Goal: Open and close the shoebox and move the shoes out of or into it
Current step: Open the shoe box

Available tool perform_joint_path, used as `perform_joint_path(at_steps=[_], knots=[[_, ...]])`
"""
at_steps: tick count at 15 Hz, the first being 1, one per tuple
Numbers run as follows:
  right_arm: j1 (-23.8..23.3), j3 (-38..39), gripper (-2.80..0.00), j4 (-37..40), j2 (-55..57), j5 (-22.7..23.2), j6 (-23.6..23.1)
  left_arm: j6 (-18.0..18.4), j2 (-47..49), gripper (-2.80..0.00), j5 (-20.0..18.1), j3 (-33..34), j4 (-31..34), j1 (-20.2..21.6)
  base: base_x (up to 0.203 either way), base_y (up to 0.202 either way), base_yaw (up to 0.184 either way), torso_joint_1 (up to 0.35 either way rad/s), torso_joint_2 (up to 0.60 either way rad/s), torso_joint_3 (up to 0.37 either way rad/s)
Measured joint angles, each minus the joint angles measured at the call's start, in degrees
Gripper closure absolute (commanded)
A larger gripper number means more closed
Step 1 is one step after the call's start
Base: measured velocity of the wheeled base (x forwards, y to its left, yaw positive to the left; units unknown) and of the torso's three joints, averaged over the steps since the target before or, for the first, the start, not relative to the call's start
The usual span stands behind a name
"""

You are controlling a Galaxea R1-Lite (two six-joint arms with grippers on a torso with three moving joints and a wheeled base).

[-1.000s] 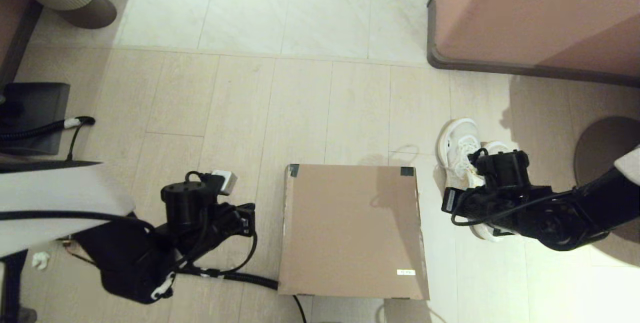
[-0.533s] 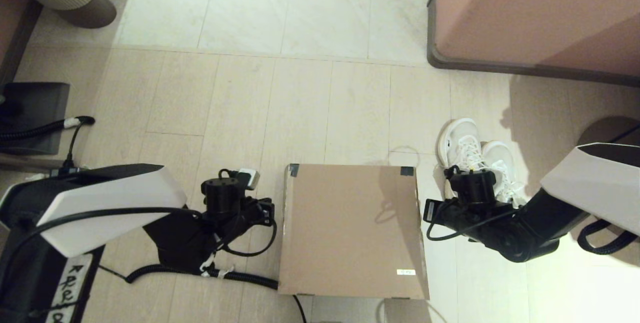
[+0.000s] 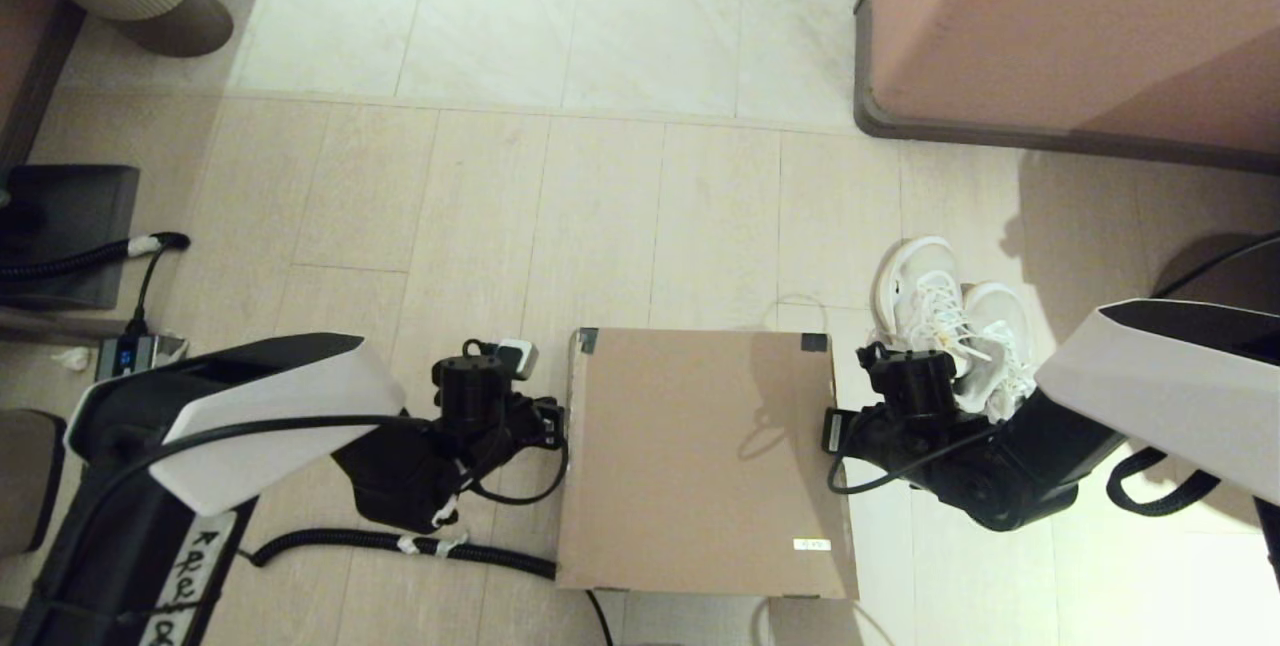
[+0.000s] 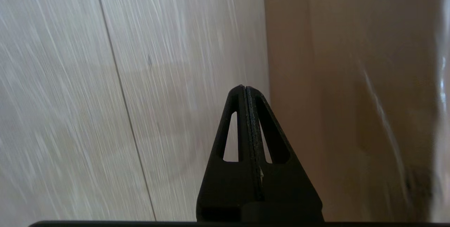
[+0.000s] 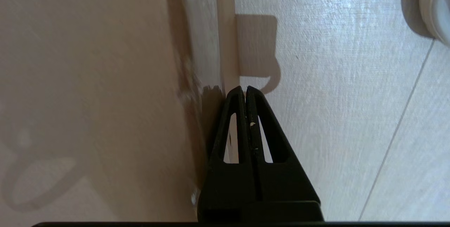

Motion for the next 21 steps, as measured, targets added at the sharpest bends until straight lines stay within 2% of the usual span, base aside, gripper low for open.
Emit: perform_joint_path(at_steps=[8, 13, 16, 21], knots=[[0.16, -7.92, 0.0, 0.68, 2.05, -0.87, -0.07, -0.77, 2.91, 0.0, -0.15, -17.38, 9.41, 0.13, 0.0, 0.0, 0.0, 0.0, 0.0, 0.0], [-0.69, -12.34, 0.0, -0.07, 1.69, -2.35, -0.03, -3.68, 2.26, 0.0, 0.07, -26.32, 13.53, 1.26, 0.0, 0.0, 0.0, 0.0, 0.0, 0.0], [-2.52, -11.29, 0.0, 0.38, -1.79, -2.43, -0.2, -3.85, -1.49, 0.0, 0.1, -23.97, 13.71, 2.39, 0.0, 0.0, 0.0, 0.0, 0.0, 0.0], [-5.63, 1.9, 0.0, -1.76, -8.45, -0.76, 0.58, -6.73, -7.93, 0.0, -0.26, -8.17, 11.49, 4.74, 0.0, 0.0, 0.0, 0.0, 0.0, 0.0]])
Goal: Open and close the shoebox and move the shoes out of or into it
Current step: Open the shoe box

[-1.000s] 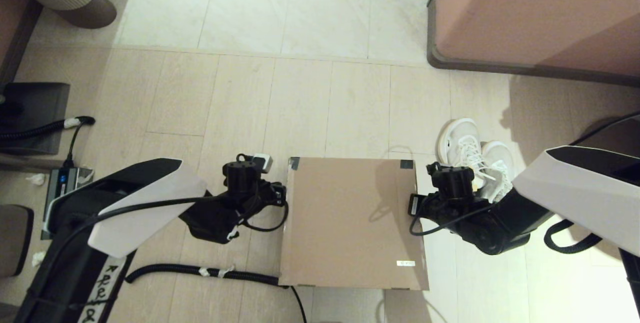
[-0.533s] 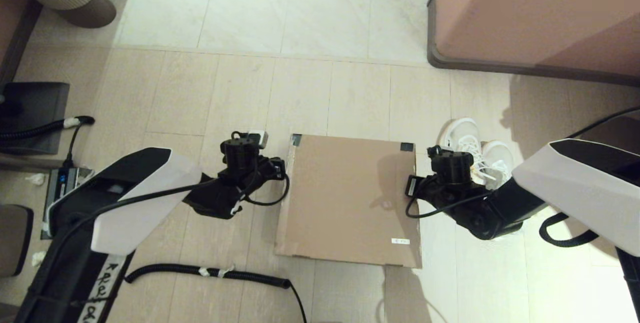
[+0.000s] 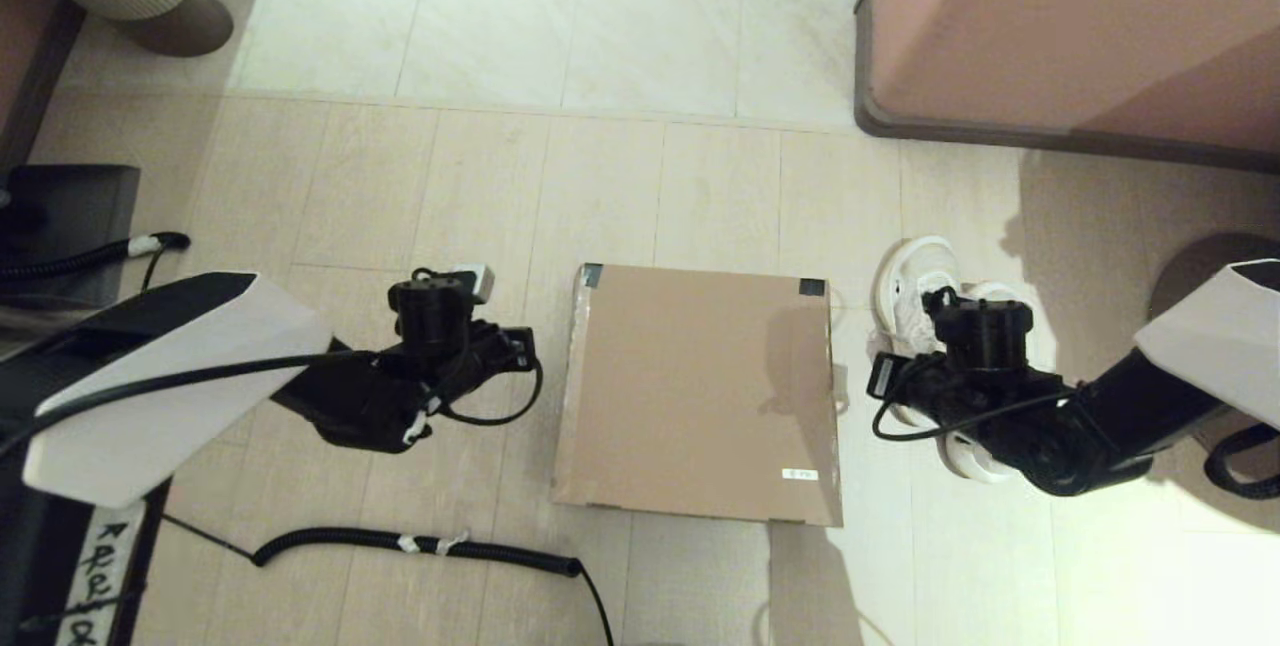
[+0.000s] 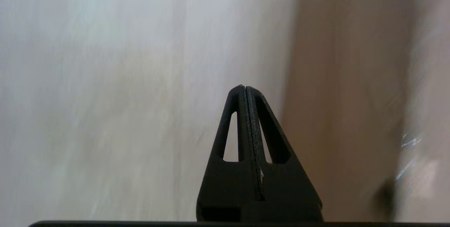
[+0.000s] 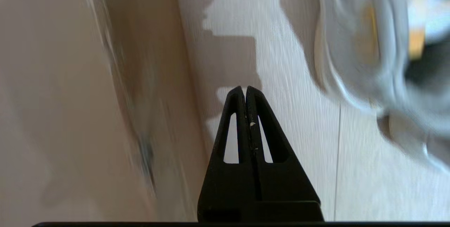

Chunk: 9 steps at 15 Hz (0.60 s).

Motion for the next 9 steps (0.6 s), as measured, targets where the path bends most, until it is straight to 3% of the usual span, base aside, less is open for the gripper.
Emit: perform_joint_path(at_steps=[2, 5, 9], knots=[[-0.9, 7.54, 0.0, -5.01, -1.4, 4.09, 0.14, -1.14, -0.98, 0.0, -0.09, 6.58, -2.77, 0.6, 0.0, 0.0, 0.0, 0.0, 0.0, 0.0], [-3.05, 15.62, 0.0, -15.28, -0.01, 14.13, 2.08, -2.89, -1.03, 0.0, -0.22, 11.78, -9.81, -0.79, 0.0, 0.0, 0.0, 0.0, 0.0, 0.0], [-1.41, 16.84, 0.0, -26.46, 7.41, 16.78, 1.95, -2.82, 0.13, 0.0, 0.13, 12.86, -10.38, -2.51, 0.0, 0.0, 0.0, 0.0, 0.0, 0.0]])
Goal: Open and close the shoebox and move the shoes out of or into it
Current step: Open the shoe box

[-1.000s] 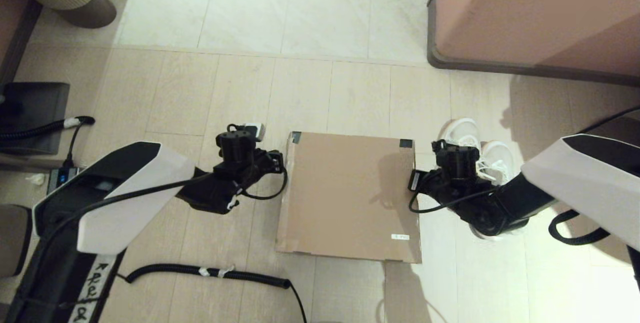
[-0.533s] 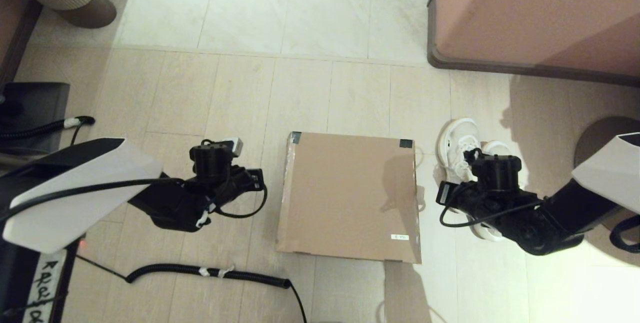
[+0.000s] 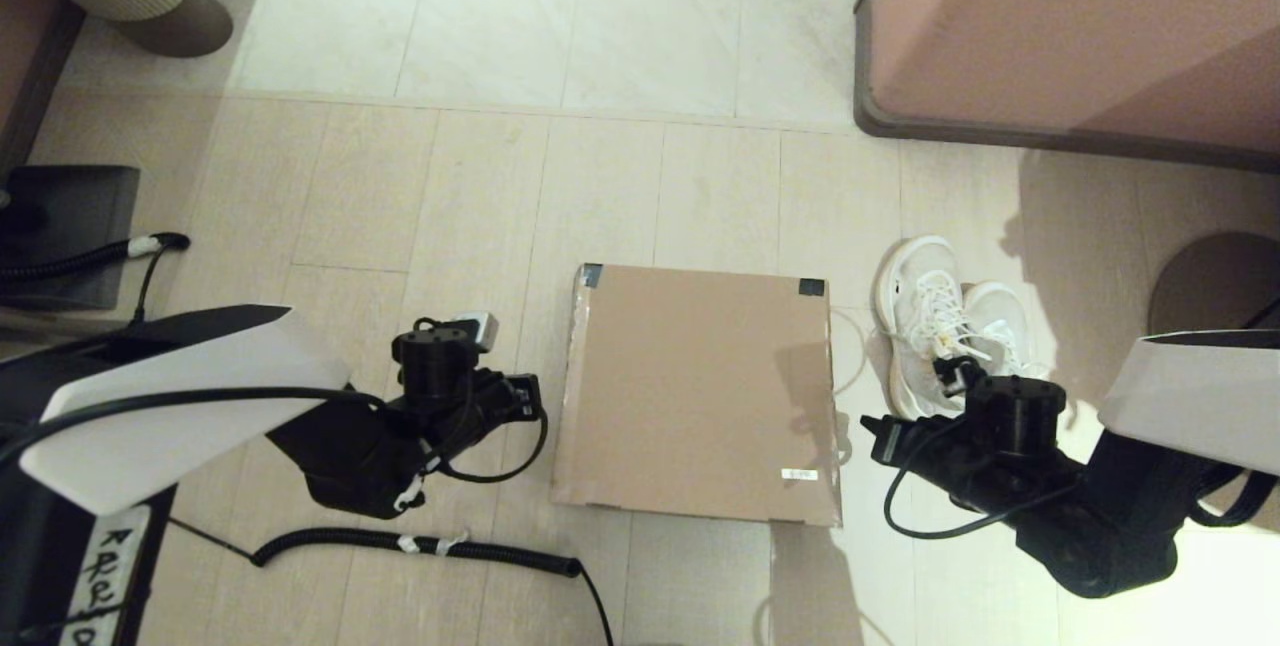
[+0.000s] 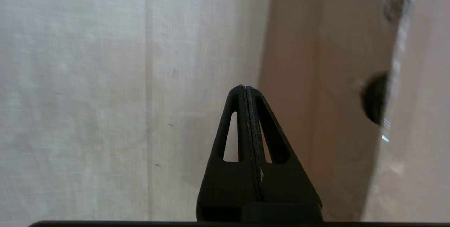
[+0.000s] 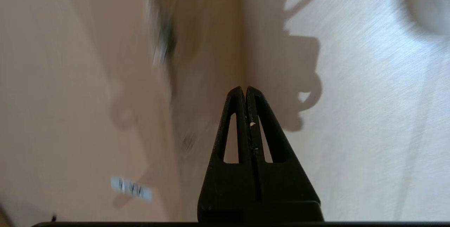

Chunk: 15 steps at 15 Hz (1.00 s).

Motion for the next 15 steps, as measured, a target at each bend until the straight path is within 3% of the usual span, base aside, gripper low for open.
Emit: perform_joint_path(at_steps=[8, 15], knots=[[2.94, 0.57, 0.0, -3.13, 7.4, -1.93, -1.74, 0.13, 2.01, 0.0, -0.05, -0.18, 0.09, -1.88, 0.0, 0.0, 0.0, 0.0, 0.0, 0.0], [4.8, 6.18, 0.0, -2.8, 3.05, 0.12, 4.67, 0.02, 1.69, 0.0, 0.15, 1.42, 0.17, -5.37, 0.0, 0.0, 0.0, 0.0, 0.0, 0.0]])
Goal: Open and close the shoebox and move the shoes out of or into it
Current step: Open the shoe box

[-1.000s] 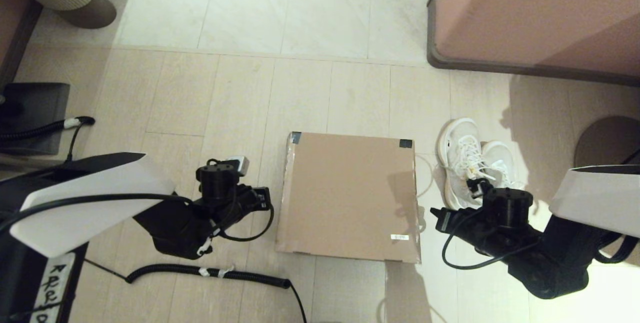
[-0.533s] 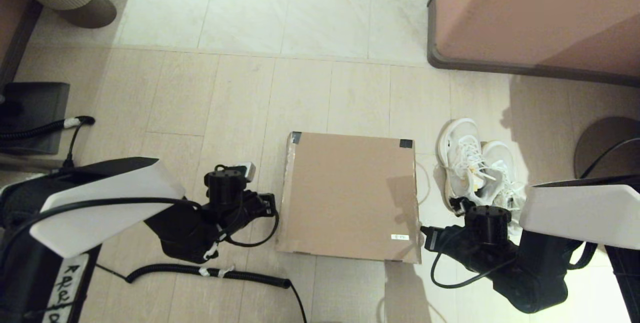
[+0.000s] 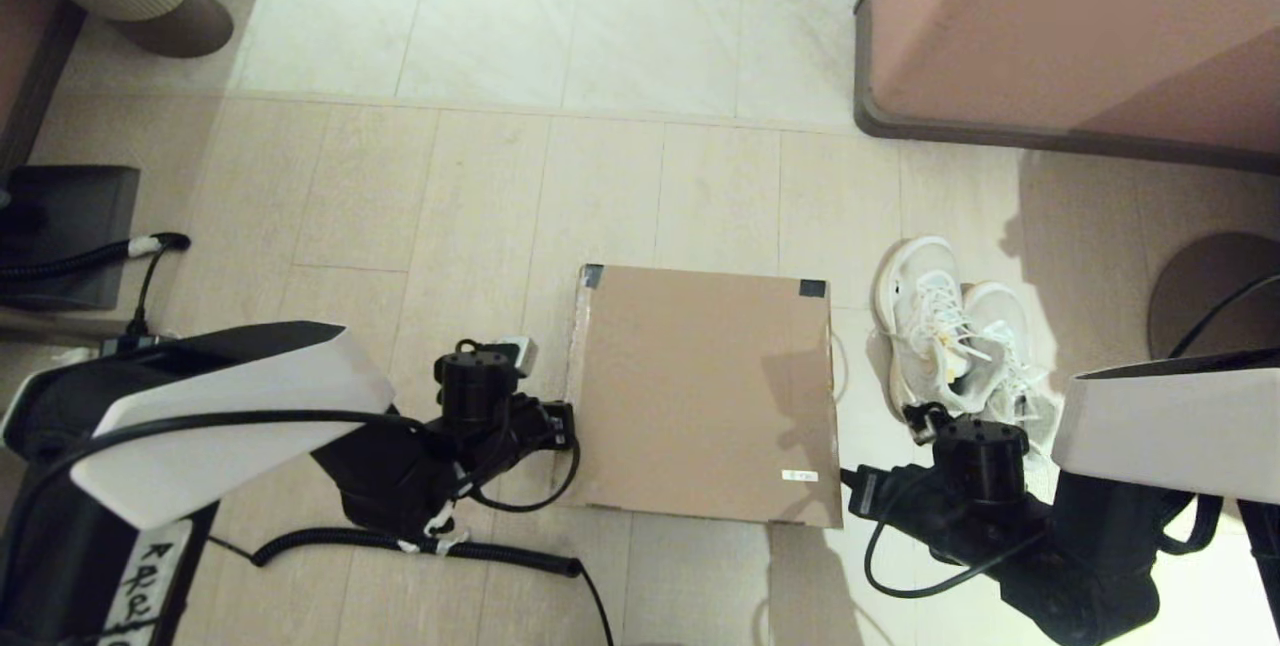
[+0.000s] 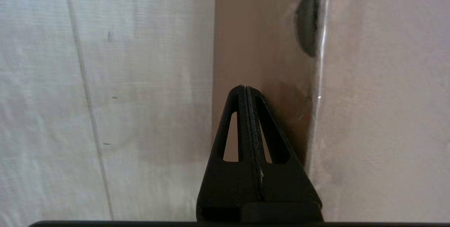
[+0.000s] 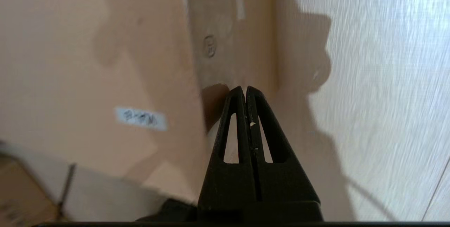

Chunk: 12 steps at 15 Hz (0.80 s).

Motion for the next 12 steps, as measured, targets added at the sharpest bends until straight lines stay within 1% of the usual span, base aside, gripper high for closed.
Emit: perform_joint_path(at_steps=[2, 3, 9, 12], knots=[[0.26, 1.77, 0.0, 0.22, -1.81, 3.33, 3.13, -0.05, -0.12, 0.0, 0.11, 0.15, -0.08, -0.25, 0.0, 0.0, 0.0, 0.0, 0.0, 0.0], [0.34, 2.14, 0.0, 0.26, -2.46, 4.29, 3.93, -0.07, -0.21, 0.0, 0.18, 0.25, -0.09, -0.27, 0.0, 0.0, 0.0, 0.0, 0.0, 0.0], [1.33, 2.53, 0.0, 0.74, -4.96, 4.73, 4.74, -0.83, -2.02, 0.0, 0.2, 0.85, -0.14, -0.39, 0.0, 0.0, 0.0, 0.0, 0.0, 0.0], [1.38, 3.26, 0.0, 2.3, -7.49, 4.79, 4.76, -0.85, -4.24, 0.0, 0.22, 0.96, 0.39, -0.46, 0.0, 0.0, 0.0, 0.0, 0.0, 0.0]])
